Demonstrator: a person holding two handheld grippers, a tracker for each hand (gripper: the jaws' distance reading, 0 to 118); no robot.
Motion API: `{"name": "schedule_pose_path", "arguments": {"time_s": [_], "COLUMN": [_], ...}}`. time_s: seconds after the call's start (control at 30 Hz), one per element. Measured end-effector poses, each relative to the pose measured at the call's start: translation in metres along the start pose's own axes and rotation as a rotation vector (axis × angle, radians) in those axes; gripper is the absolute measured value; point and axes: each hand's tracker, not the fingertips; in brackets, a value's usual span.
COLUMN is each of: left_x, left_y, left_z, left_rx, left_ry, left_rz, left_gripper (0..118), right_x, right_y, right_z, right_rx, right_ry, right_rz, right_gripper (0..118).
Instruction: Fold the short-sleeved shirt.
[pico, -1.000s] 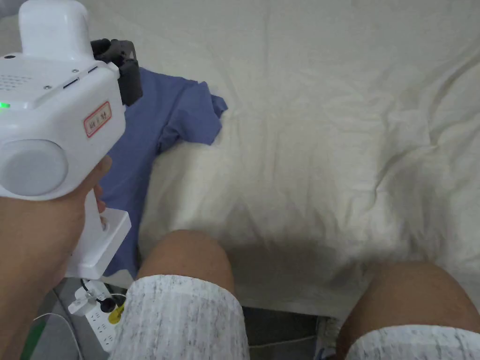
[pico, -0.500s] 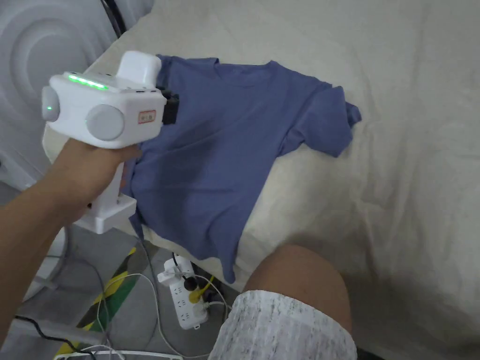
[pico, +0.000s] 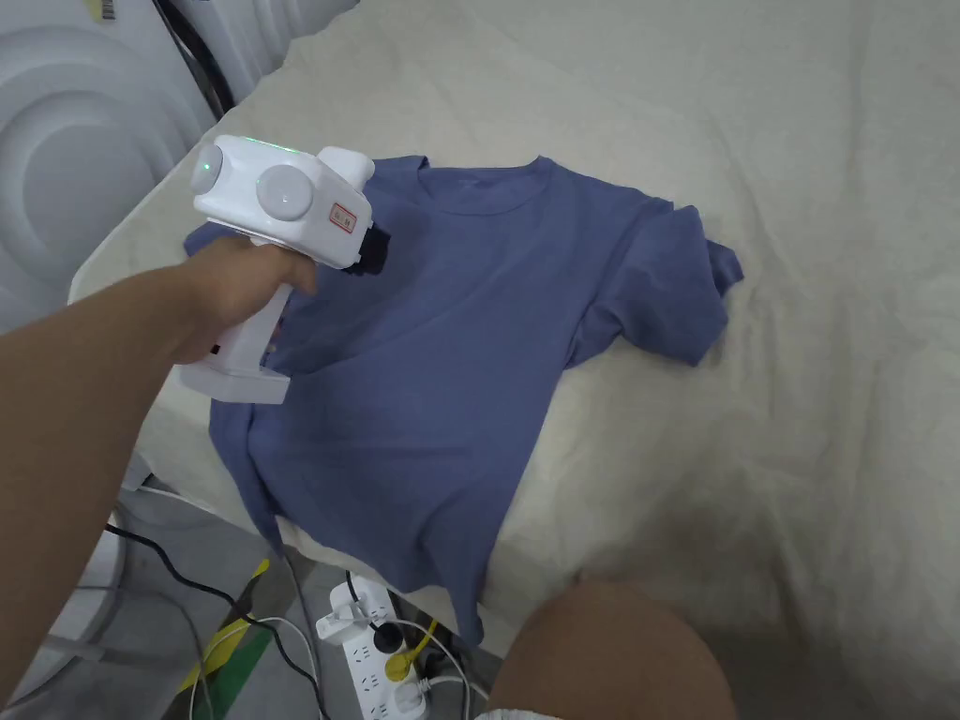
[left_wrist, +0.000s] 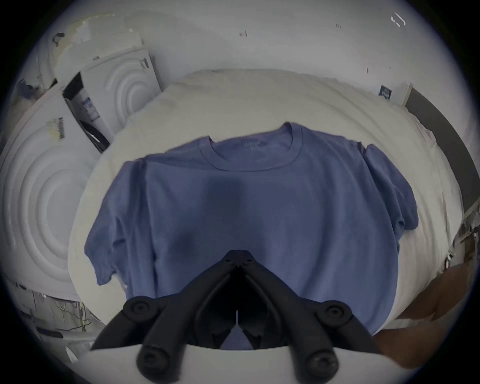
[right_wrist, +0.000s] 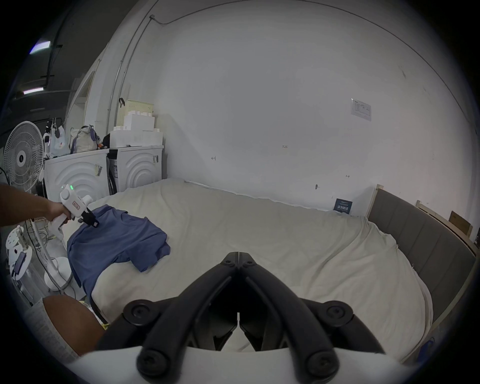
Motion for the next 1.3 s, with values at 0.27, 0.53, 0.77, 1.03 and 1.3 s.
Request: {"name": "schedule_pose_path", "arguments": {"time_s": [0.27,0.53,0.77,1.03,1.3], "left_x": [0.003,0.008,0.019,0.021,0.019], "left_y": [0.003,-0.001,0.001,0.005,0.01], "left_z": [-0.016,-0.025,-0.044,-0.045,-0.033], "left_rx": [-0.08,-0.177,-0.224,-0.254,-0.264], "left_ry": [-0.103,-0.176,-0.143,-0.122,-0.144], "left_rz": [-0.076,-0.103,-0.146,-0.134,-0.098], "left_gripper": [22,93,97,99,45], "right_x": [-0.001,-0.016,-0.025,-0.022,-0.023], "right_y": [-0.014,-0.008,-0.004,-0.004,-0.005], "right_z": [-0.015,-0.03,-0.035,-0.036,-0.033], "right_rx": [-0.028,-0.04,-0.043,-0.038,-0.03], "right_ry": [-0.025,-0.022,-0.021,-0.03,-0.023], "right_rz": [-0.002,0.015,0.036,0.026,0.031], "right_gripper": [0,0,0,0,0]}}
